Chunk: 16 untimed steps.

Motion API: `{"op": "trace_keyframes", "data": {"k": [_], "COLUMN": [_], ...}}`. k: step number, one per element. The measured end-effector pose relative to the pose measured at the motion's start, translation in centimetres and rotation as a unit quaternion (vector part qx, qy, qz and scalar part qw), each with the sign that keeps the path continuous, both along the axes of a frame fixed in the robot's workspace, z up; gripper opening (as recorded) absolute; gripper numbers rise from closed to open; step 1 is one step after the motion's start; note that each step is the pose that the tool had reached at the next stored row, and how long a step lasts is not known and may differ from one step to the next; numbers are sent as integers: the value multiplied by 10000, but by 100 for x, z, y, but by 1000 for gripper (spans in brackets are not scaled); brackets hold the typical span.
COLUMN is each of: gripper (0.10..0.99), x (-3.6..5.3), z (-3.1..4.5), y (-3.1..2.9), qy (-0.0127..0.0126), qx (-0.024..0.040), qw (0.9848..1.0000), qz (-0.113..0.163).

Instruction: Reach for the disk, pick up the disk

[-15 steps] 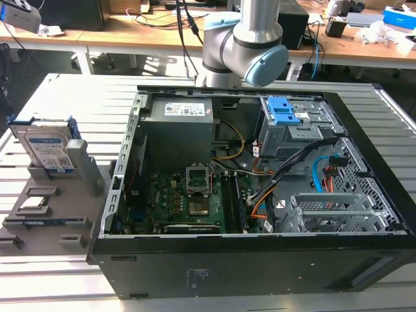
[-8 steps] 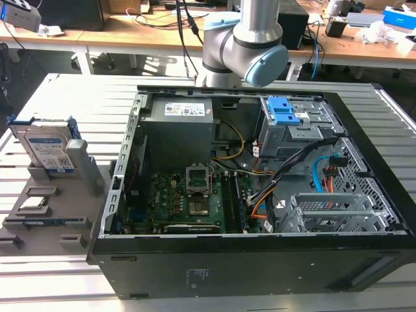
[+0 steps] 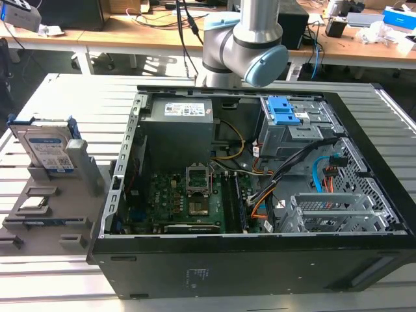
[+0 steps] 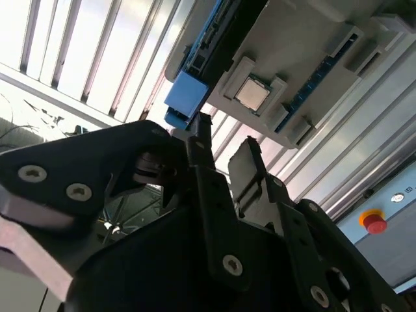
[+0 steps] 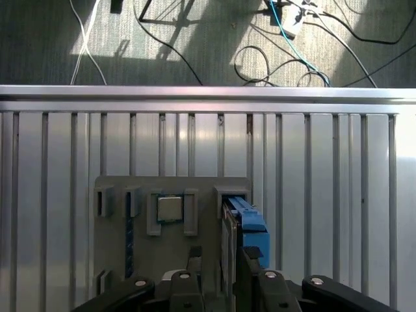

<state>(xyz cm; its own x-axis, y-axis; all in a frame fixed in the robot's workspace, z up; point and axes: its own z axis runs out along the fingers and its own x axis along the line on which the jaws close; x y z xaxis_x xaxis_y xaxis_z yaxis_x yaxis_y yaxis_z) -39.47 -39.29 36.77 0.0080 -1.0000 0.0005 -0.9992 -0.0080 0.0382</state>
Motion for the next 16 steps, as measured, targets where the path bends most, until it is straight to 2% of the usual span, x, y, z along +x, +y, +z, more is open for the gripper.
{"op": "trace_keyframes", "data": {"k": [1, 2, 3, 5, 7, 8, 10, 16], "gripper": [416, 416, 482, 482, 482, 482, 482, 482], "x": [0, 0, 0, 0, 5, 4, 5, 18], "z": [0, 0, 0, 0, -1, -3, -14, -159], "y": [0, 0, 0, 17, 128, 151, 167, 190], "qy": [0, 0, 0, 0, 0, 0, 0, 1], "qx": [0, 0, 0, -1, 0, 0, 0, -1], "qw": [10000, 10000, 10000, 10000, 10000, 9999, 9997, 9997], "qz": [2, 3, 5, 5, 45, 137, 241, 258]}}
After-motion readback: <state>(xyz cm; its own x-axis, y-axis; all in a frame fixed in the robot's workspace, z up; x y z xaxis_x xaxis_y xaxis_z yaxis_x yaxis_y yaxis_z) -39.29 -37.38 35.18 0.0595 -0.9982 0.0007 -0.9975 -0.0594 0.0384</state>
